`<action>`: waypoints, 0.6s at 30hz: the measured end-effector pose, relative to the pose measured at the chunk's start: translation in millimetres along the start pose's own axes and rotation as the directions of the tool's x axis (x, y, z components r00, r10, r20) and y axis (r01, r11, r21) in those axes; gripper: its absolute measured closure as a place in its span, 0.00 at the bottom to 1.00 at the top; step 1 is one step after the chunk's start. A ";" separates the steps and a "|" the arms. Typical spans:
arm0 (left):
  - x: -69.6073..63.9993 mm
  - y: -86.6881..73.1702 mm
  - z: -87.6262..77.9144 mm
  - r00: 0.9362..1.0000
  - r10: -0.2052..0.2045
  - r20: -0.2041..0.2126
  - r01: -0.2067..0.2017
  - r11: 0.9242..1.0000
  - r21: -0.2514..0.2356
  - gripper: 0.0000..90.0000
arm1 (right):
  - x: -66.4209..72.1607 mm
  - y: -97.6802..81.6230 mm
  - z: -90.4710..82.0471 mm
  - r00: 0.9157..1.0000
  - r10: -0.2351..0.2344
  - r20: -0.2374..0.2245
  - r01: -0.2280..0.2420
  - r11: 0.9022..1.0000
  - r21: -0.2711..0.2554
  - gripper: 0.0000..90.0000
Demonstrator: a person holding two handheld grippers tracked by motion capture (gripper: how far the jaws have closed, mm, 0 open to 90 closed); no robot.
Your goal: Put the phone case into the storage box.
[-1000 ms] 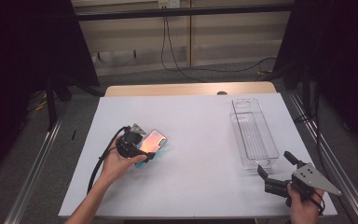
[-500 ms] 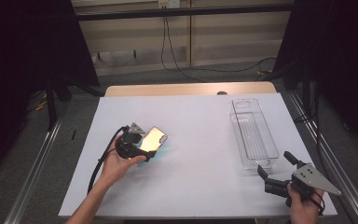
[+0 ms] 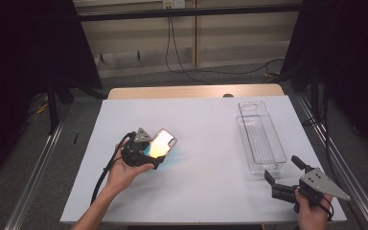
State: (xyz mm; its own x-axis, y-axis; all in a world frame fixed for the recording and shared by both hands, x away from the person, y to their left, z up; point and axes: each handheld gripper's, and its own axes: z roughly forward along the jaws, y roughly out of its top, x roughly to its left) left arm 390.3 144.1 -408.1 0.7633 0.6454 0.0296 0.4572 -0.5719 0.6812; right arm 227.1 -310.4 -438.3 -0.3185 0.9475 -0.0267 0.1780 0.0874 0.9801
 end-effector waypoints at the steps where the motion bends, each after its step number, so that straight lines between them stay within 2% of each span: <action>1: -0.6 -0.3 0.1 1.000 0.000 -0.002 0.000 1.000 -0.002 0.19 | 0.0 0.0 0.0 1.000 0.000 0.000 0.000 1.000 0.000 0.00; 6: -3.6 -1.6 -1.0 1.000 -0.004 -0.005 0.004 1.000 -0.008 0.19 | 0.9 0.5 -0.9 1.000 -0.002 0.008 0.002 1.000 -0.001 0.00; 11: -7.2 -1.9 -2.5 1.000 -0.005 -0.010 0.005 1.000 -0.020 0.19 | 2.2 2.5 -1.4 1.000 0.020 0.004 -0.020 1.000 -0.012 0.00; 13: -8.8 -1.6 -2.4 1.000 -0.015 0.002 0.015 1.000 -0.014 0.19 | 2.8 3.2 -1.6 1.000 0.019 0.002 -0.019 1.000 -0.008 0.00; 18: -16.5 -0.3 -2.8 1.000 -0.001 -0.001 0.001 1.000 -0.027 0.19 | 7.3 6.0 -2.6 0.999 -0.016 -0.049 0.016 1.000 -0.002 0.00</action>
State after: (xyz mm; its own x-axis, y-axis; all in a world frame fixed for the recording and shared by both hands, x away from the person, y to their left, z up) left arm 376.2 135.0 -406.8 0.7627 0.6461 0.0296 0.4450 -0.5576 0.7008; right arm 223.4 -303.8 -432.1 -0.3662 0.9300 -0.0327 0.1708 0.1017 0.9800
